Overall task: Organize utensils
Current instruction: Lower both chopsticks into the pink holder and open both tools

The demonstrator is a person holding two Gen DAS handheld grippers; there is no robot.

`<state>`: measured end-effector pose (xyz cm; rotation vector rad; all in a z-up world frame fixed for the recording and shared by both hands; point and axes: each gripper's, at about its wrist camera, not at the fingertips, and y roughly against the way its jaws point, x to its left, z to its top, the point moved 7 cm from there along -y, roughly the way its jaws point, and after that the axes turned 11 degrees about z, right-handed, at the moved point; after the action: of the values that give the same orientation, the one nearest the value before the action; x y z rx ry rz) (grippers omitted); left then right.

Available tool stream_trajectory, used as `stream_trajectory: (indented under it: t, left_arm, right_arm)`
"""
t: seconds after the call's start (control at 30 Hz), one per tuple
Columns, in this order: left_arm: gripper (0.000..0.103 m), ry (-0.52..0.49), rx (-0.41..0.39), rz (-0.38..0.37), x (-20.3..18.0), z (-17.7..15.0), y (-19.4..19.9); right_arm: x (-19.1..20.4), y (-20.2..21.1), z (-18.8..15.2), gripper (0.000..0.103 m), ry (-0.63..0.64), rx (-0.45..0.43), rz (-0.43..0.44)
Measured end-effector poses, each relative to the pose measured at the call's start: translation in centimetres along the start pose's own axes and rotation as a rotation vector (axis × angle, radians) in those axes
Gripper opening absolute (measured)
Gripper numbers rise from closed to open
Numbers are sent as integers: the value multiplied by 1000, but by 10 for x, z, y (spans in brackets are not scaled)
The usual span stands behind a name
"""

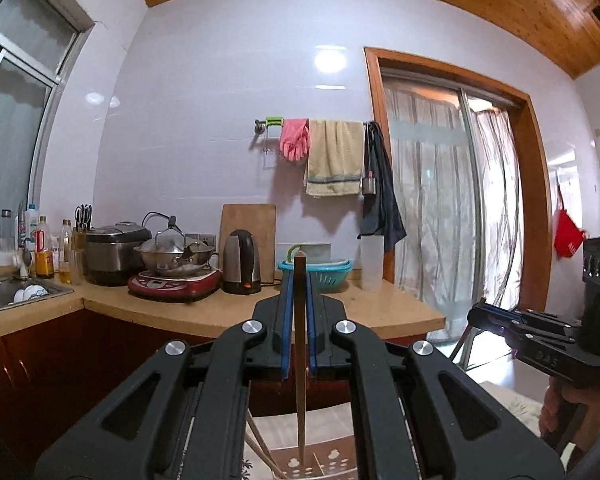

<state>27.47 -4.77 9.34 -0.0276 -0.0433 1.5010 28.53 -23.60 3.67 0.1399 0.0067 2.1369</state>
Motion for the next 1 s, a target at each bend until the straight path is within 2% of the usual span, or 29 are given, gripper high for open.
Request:
stream_trajectory:
  t: [0.13,0.37,0.47,0.53,0.6,0.73,1.0]
  left_arm:
    - [7,-27,32,-5,-8,-26,-18]
    - [7,-53,154,-10,-11,-83,-46]
    - [15,-45,199,-2,-7,-100,-52]
    - [31,-33,221,0,-4,-104,-51]
    - [39,-23,221,-1,-2,-103,-45]
    - [50,-37,197,6,-1,-96,-30]
    - [55,-32,188,24,-1,-90,7]
  right_arm:
    - [-7,-16,-17,7,-21,37,0]
    - [-15,-36,-53,7,-59,116,-1]
    - [-18,-39,-65,7,-79,142,-5]
    - [-17,-38,-68,15,-80,149,-7]
    - [-14,-33,-66,35,-72,137,-14]
    - [-9,-22,-55,41,-48,111,-29]
    - [10,9,-48,43,-18,92,-37]
